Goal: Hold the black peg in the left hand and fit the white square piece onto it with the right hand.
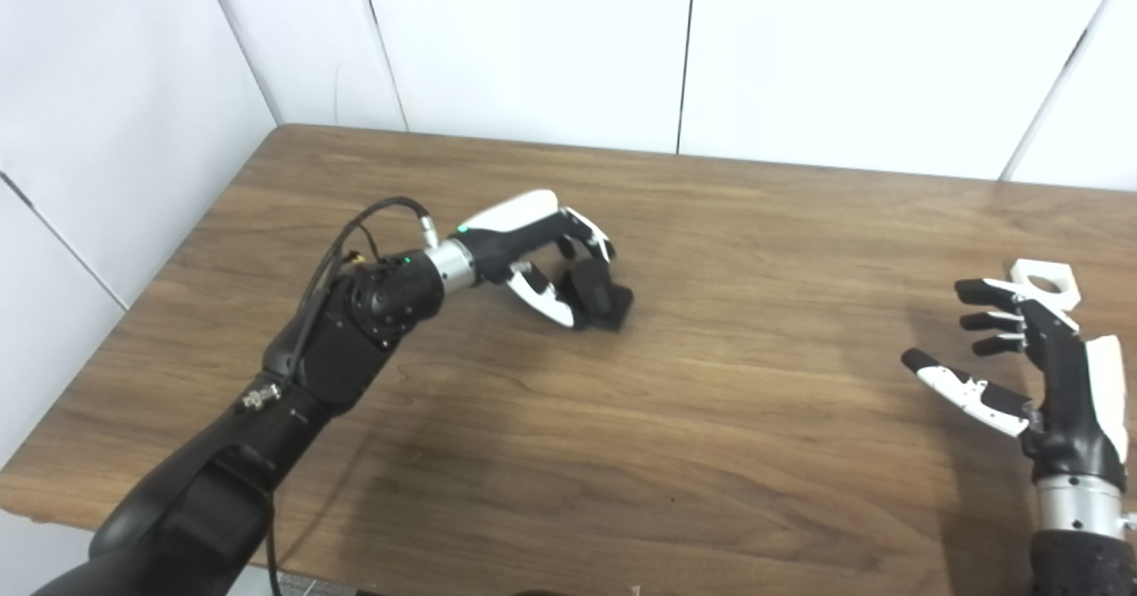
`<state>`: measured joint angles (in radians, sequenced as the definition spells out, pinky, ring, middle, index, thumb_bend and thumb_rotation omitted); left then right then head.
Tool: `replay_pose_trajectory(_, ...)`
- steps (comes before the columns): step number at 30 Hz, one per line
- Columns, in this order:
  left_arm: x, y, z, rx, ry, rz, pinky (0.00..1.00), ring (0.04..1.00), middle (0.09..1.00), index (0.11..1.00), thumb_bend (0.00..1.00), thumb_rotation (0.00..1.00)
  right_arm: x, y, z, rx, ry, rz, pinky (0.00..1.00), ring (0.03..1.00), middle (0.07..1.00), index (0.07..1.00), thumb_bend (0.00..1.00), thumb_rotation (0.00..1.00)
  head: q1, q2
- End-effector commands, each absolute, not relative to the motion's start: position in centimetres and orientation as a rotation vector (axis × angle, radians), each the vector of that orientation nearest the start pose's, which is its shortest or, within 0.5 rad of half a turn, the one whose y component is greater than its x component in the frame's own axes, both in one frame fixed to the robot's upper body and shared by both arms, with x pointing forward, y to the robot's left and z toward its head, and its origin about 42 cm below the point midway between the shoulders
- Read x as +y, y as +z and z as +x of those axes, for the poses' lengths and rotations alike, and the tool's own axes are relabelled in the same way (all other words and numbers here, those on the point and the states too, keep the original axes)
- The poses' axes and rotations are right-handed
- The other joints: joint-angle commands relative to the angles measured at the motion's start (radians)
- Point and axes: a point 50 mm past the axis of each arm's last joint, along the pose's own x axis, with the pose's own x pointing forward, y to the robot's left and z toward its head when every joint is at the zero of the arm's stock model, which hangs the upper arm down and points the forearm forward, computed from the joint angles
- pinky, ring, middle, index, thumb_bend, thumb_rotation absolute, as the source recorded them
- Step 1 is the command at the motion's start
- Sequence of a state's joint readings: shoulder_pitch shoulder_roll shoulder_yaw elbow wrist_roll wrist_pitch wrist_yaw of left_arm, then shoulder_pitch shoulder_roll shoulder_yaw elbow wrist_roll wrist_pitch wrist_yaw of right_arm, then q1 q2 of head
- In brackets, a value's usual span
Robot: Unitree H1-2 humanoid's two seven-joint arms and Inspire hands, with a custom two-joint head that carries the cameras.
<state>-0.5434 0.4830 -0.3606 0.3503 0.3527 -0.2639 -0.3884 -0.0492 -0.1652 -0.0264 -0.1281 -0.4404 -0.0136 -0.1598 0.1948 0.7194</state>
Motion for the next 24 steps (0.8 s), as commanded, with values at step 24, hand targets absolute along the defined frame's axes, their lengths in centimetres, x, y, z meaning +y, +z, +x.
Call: replay_pose_trajectory(24,18.7,16.1,38.4,-0.411,-1.034,1.116,0.66,0.805,0.796,0.49,0.52,0.08,-25.7,18.3,30.3,-0.353,-0.233,-0.59,0.53,0.64,0.714,0.684,0.64,0.14,-0.115,0.033)
